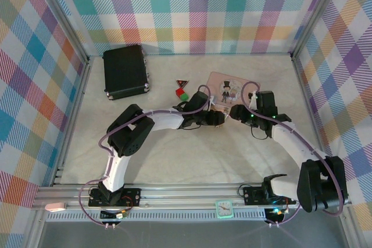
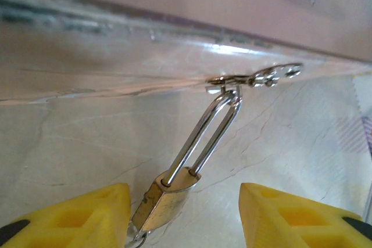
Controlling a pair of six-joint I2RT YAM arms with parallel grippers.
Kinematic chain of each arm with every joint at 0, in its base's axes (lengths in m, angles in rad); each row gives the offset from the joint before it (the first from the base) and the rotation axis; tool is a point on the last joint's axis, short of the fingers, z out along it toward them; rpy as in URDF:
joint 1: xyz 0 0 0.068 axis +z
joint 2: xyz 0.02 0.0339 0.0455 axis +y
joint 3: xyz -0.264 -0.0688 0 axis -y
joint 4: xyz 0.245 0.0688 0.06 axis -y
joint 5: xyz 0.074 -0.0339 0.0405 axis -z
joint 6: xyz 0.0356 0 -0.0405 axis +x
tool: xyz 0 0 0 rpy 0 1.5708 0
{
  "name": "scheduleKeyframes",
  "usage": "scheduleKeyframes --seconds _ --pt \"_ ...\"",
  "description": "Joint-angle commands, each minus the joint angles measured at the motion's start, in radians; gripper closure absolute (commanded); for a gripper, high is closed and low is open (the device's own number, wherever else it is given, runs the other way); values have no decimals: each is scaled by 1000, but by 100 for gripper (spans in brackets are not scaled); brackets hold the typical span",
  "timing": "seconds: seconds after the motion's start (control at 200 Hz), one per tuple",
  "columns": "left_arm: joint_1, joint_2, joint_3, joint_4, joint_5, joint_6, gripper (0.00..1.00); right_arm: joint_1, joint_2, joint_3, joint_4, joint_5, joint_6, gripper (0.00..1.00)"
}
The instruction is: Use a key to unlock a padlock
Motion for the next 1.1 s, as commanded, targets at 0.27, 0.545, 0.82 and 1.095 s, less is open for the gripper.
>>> scheduleKeyframes --seconds 0.27,0.545,0.82,1.095 --pt "-35 110 140 -189 6 127 50 -31 -32 -53 14 -39 58 42" --pt "-42 162 172 -118 -24 81 57 -39 -64 -72 20 -38 67 43" --pt "-43 176 158 -42 -6 -18 90 -51 -99 -122 31 -59 103 43" --pt "-37 154 30 308 59 -453 100 -122 -87 -289 281 -236 260 44"
